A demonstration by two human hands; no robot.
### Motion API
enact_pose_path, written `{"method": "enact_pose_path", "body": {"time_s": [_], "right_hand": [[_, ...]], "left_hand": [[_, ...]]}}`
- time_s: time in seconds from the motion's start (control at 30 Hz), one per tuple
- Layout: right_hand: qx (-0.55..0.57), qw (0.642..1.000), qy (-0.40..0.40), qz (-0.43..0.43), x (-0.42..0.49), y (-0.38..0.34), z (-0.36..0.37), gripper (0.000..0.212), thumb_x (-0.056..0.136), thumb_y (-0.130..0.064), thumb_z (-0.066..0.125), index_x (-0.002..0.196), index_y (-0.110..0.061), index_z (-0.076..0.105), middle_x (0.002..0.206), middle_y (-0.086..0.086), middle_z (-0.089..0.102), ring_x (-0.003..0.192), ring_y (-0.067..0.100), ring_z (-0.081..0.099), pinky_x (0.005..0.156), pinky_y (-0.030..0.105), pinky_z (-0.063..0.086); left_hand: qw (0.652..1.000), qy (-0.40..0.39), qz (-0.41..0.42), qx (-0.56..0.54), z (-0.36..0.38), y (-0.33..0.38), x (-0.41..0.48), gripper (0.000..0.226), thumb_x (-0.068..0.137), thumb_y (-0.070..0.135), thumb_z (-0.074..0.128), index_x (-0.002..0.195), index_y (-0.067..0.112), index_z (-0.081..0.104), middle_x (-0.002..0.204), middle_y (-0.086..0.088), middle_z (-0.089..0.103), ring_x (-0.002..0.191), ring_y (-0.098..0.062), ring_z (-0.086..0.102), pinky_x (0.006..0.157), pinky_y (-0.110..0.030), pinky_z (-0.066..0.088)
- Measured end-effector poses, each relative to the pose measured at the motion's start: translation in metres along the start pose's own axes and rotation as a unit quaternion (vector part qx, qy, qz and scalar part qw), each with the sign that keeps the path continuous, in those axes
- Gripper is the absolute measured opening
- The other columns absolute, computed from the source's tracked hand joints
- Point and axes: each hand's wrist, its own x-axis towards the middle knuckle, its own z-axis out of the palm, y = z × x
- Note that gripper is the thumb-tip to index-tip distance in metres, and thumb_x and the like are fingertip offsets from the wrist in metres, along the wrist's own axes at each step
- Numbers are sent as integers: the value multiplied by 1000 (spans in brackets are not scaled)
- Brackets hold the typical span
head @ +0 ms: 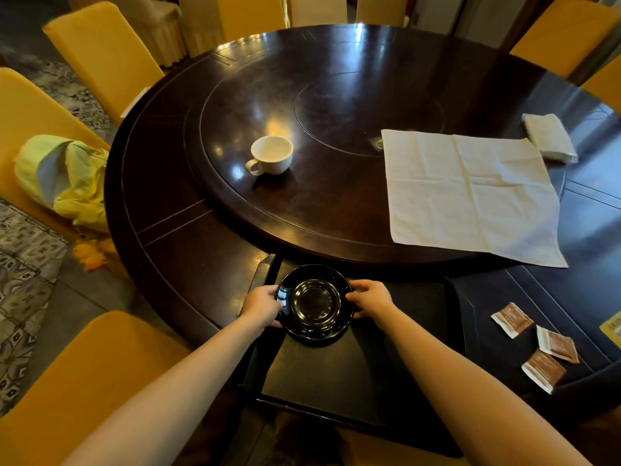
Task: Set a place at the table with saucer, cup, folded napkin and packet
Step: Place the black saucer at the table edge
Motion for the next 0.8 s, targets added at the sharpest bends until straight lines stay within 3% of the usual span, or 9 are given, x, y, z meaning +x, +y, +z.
{"method": "enact_pose_path", "body": {"time_s": [0.07,0.13,0.23,0.37,0.43,0.53,0.6,0.7,0.8], "right_hand": [[0,1000,-3,2,2,-1,1,36,87,-3,59,121,-16,59,103,5,65,84,17,66,50,22,52],[-3,1000,-3,7,4,-1,1,35,87,-3,60,120,-16,59,104,4,64,83,16,66,51,24,53],[-4,1000,-10,15,5,-3,-1,36,87,-3,60,120,-16,59,108,6,64,87,18,66,51,25,54],[-43,999,-16,9,4,-5,-2,37,87,-4,59,122,-15,57,105,4,62,86,17,65,54,26,56],[-109,994,-13,-9,5,-8,-2,37,88,-6,60,123,-14,56,101,2,61,82,14,63,56,25,56],[-240,970,-15,-44,2,-17,-3,44,87,-13,62,129,-12,49,113,8,60,91,19,63,69,28,57],[-315,947,-29,-60,0,-26,-5,52,86,-16,65,133,-11,44,125,11,56,106,23,59,85,33,54],[-398,913,-59,-68,-5,-47,-16,63,83,-20,69,138,-11,40,137,11,49,124,26,50,102,36,44],[-430,894,-109,-58,-9,-81,-33,64,84,-22,68,140,-12,39,142,11,45,128,28,45,105,38,41]], "left_hand": [[1000,5,8,23,-1,0,3,35,88,-6,51,112,15,65,80,-8,59,79,-20,61,63,-34,59],[998,8,21,59,-1,0,5,32,88,-5,52,108,15,66,70,3,52,71,-15,58,65,-36,59],[992,-2,35,122,-1,2,6,29,89,-1,51,108,15,65,72,3,55,72,-18,62,68,-36,60],[970,-28,38,239,-10,11,6,31,90,6,51,119,14,61,91,-5,67,61,-16,66,54,-23,54],[963,-43,24,264,-14,18,8,41,91,8,50,131,15,52,91,-11,69,55,-17,65,56,-23,56],[950,-52,17,306,-20,27,7,50,93,15,49,142,17,38,79,-9,65,52,-16,61,50,-21,54],[926,-42,43,373,-25,37,9,44,93,22,49,137,19,45,97,-8,67,63,-18,63,55,-25,53],[888,-24,120,442,-37,55,16,37,91,28,48,126,18,57,119,-5,63,100,-22,61,80,-31,52],[866,-97,148,469,-53,77,23,43,92,33,51,133,20,51,133,-3,56,121,-20,51,98,-31,43]]}}
